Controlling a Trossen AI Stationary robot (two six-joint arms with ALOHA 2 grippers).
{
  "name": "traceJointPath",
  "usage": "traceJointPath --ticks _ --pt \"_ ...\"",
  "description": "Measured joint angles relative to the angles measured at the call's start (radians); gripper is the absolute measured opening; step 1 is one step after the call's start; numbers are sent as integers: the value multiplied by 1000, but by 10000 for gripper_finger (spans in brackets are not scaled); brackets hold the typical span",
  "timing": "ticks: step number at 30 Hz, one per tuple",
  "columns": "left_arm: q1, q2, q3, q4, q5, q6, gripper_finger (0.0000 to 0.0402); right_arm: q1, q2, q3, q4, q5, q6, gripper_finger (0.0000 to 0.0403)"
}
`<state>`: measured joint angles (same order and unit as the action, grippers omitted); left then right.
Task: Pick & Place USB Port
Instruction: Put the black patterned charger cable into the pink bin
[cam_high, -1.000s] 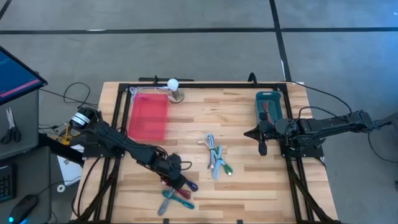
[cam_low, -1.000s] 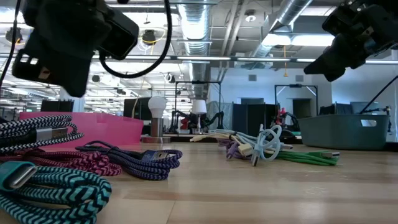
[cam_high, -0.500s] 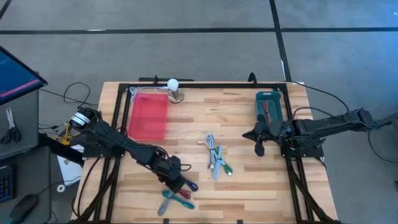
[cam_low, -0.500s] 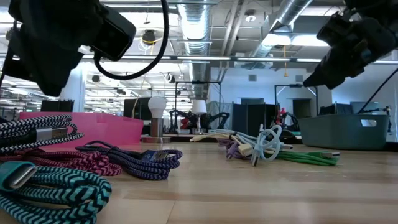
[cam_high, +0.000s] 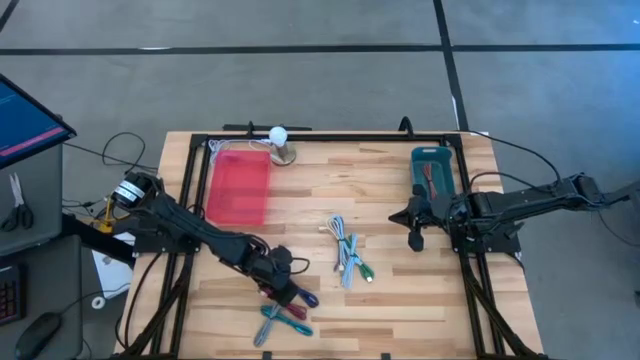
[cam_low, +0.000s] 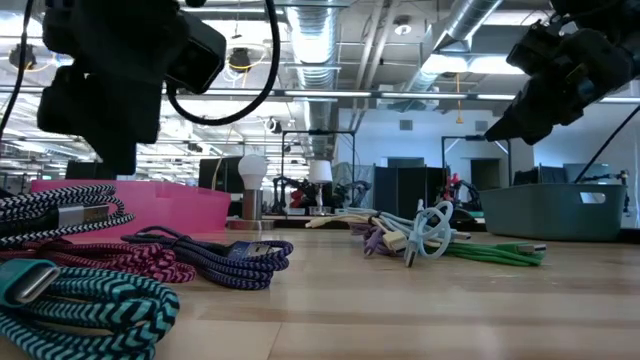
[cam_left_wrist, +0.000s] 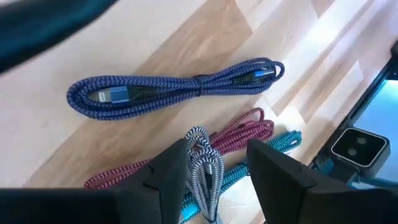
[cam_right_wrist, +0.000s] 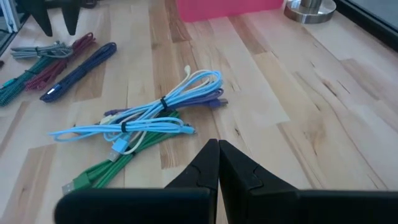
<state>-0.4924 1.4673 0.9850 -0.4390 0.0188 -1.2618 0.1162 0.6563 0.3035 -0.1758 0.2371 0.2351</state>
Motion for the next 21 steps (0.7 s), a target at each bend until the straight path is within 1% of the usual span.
traceJointPath --ticks 3,6,13,21 --pt "0 0 -33 0 4 -15 167 0 0 0 0 0 2 1" --pt "0 0 -81 45 4 -49 167 0 0 0 0 0 2 1" --pt "0 2 -153 276 85 -57 167 0 0 0 0 0 1 1" --pt "0 83 -156 294 139 -67 167 0 0 0 0 0 1 1"
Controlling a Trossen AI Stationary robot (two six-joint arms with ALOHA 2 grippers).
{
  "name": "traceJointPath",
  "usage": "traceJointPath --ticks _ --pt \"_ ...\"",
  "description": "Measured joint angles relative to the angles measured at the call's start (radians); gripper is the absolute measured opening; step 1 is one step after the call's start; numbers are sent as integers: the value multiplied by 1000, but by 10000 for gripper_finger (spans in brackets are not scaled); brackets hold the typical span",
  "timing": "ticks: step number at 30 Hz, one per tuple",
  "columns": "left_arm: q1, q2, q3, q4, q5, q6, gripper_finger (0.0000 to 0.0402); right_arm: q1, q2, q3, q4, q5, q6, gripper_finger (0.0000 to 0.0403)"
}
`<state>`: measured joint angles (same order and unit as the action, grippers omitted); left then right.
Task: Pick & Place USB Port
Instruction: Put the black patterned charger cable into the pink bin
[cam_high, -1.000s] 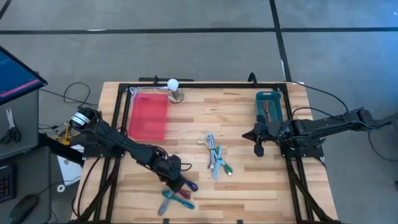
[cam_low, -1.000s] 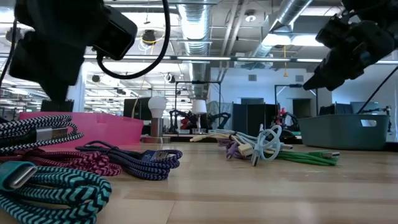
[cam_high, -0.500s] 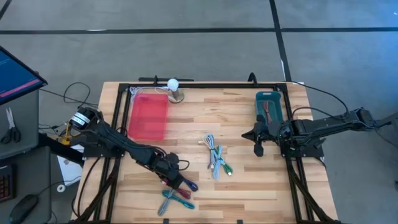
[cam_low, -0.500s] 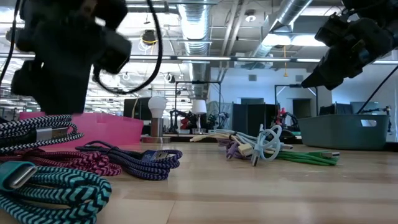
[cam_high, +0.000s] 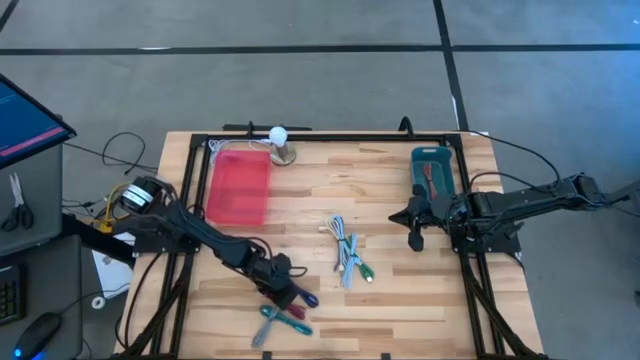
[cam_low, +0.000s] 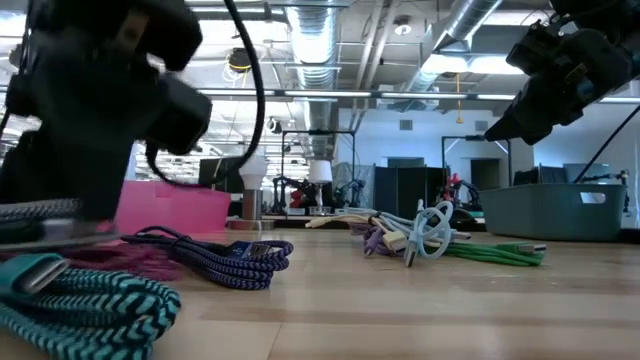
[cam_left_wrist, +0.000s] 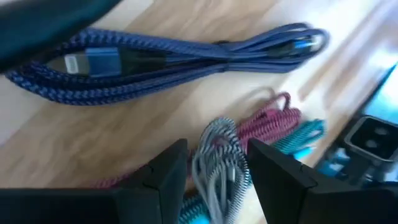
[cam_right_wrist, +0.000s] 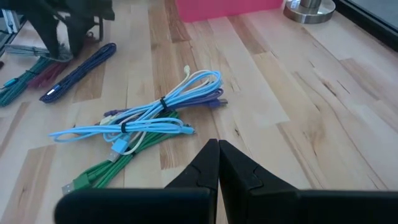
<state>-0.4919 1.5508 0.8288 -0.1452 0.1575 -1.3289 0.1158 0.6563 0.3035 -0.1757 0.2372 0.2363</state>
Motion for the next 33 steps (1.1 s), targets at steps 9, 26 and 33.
traceJointPath --ticks 9,26,33 --pt "1 43 1 33 63 16 136 0 0 0 0 0 -2 1" --pt "22 0 -2 34 71 89 11 0 0 0 -3 0 -7 1" --pt "78 -34 3 35 83 147 11 0 0 0 -8 0 -7 1"
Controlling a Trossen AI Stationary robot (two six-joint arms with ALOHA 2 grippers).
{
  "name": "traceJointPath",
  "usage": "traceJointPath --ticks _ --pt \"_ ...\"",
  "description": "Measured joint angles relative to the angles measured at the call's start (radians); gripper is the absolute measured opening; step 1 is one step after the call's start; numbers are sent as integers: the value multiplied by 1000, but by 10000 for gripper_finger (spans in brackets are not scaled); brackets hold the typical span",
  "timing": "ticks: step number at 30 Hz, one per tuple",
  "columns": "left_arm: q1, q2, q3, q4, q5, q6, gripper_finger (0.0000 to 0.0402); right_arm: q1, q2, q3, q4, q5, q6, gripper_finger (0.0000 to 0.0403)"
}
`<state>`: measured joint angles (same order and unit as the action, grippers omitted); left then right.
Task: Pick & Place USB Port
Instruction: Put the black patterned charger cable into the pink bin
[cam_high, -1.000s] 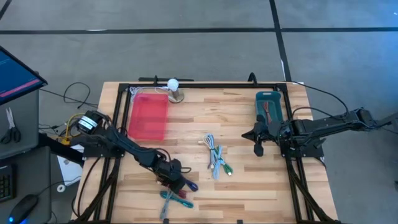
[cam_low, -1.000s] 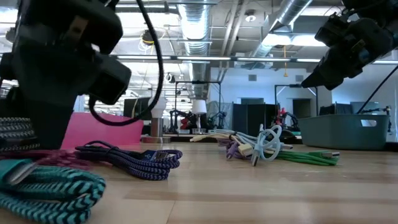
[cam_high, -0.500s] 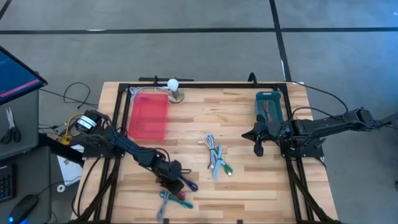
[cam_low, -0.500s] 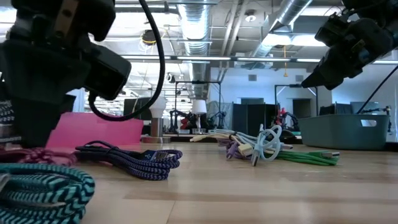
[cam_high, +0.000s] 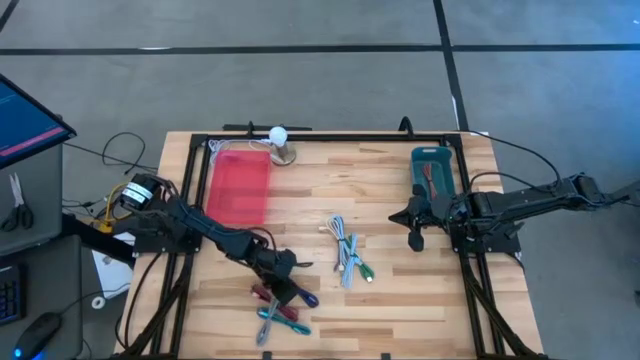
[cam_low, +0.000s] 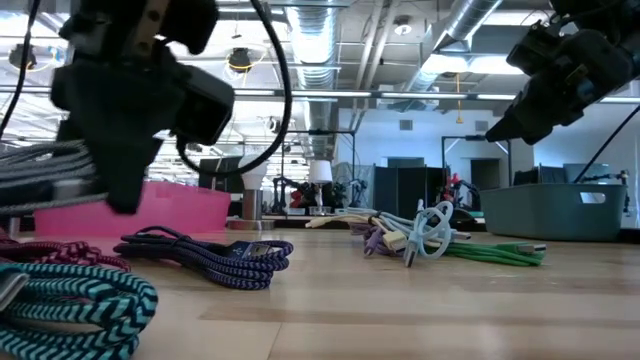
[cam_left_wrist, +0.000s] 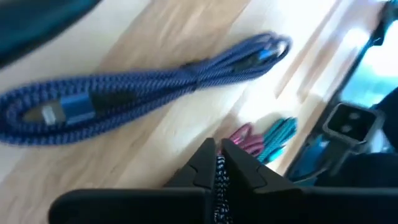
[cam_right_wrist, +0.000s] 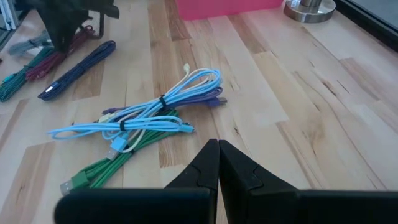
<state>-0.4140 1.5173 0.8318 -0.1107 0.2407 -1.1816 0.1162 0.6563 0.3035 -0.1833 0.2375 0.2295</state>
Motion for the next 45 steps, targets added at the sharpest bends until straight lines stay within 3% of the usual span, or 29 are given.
traceJointPath --ticks 6,14,22,27,39,45 --pt "42 -95 0 -2 12 42 10 0 0 0 -3 0 -1 1" --pt "120 -303 0 -57 -150 222 10 0 0 0 -3 0 -1 1" --pt "181 -497 0 -206 -405 433 10 0 0 0 -3 0 4 1" --pt "203 -588 0 -214 -544 550 10 0 0 0 -2 0 5 1" --pt "220 -733 0 -225 -976 812 10 0 0 0 -3 0 8 1" --pt "219 -766 0 -240 -1115 868 10 0 0 0 -3 0 8 1"
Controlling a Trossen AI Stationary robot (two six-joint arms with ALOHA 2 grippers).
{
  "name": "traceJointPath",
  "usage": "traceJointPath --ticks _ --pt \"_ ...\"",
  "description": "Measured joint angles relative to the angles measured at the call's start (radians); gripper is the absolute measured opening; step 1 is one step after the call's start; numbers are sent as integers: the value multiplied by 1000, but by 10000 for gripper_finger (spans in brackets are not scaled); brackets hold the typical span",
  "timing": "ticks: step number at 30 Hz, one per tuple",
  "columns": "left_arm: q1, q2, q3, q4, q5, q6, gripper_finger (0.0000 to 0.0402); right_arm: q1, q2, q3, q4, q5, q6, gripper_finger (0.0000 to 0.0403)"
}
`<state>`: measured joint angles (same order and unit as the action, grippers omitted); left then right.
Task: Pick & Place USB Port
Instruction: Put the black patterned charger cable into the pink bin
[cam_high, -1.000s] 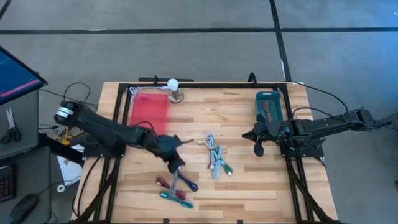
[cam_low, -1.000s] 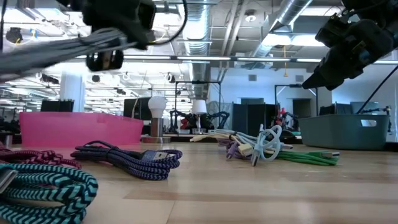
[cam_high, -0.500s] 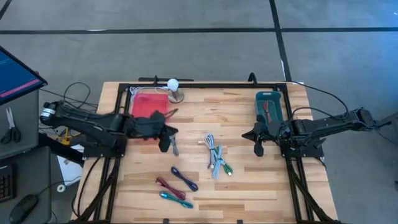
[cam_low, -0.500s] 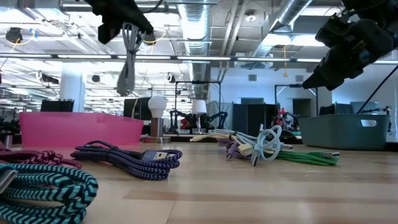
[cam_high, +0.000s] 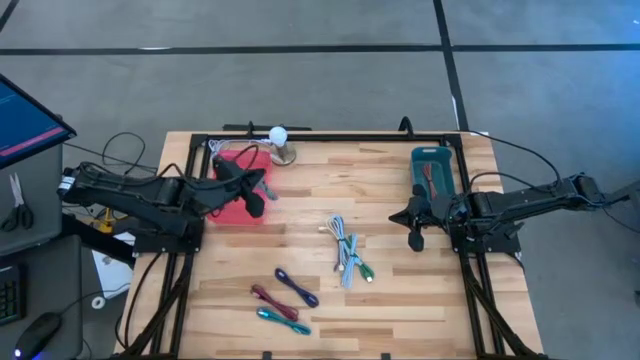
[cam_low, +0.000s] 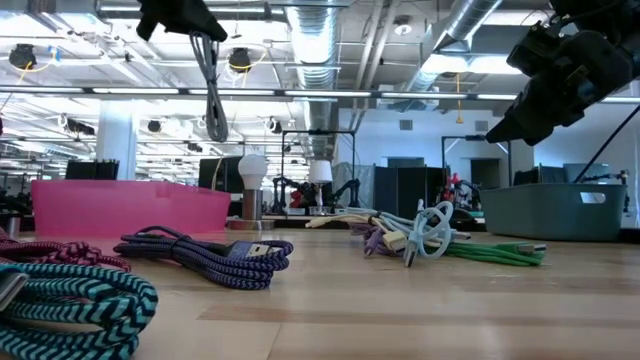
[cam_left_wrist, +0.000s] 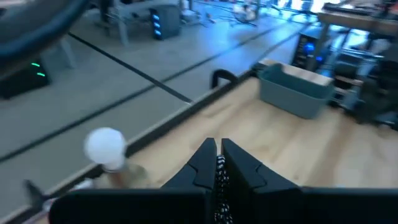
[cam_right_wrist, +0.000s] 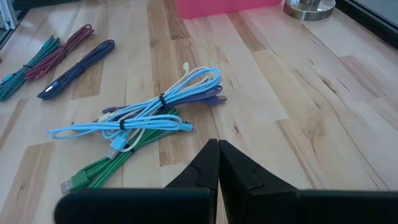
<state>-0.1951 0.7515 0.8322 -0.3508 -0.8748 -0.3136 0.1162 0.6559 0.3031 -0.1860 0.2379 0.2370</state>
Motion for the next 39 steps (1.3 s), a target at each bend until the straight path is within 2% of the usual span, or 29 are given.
traceJointPath --ticks 8,14,18,22,28,34,39 --pt "6 -37 0 -128 -168 -27 10 0 0 0 0 0 0 0" --pt "81 -52 0 -281 -160 -138 10 0 0 0 0 0 0 0" --pt "180 -52 0 -378 -57 -222 10 0 0 0 0 0 0 0" --pt "290 -52 -20 -391 87 -245 10 0 0 0 0 0 -3 0" --pt "444 -52 -136 -382 266 -271 10 0 0 0 0 0 -2 0" --pt "534 -52 -290 -197 370 -264 10 0 0 0 0 0 0 0" --pt "617 -52 -376 -59 506 -245 10 0 0 0 0 0 0 0"
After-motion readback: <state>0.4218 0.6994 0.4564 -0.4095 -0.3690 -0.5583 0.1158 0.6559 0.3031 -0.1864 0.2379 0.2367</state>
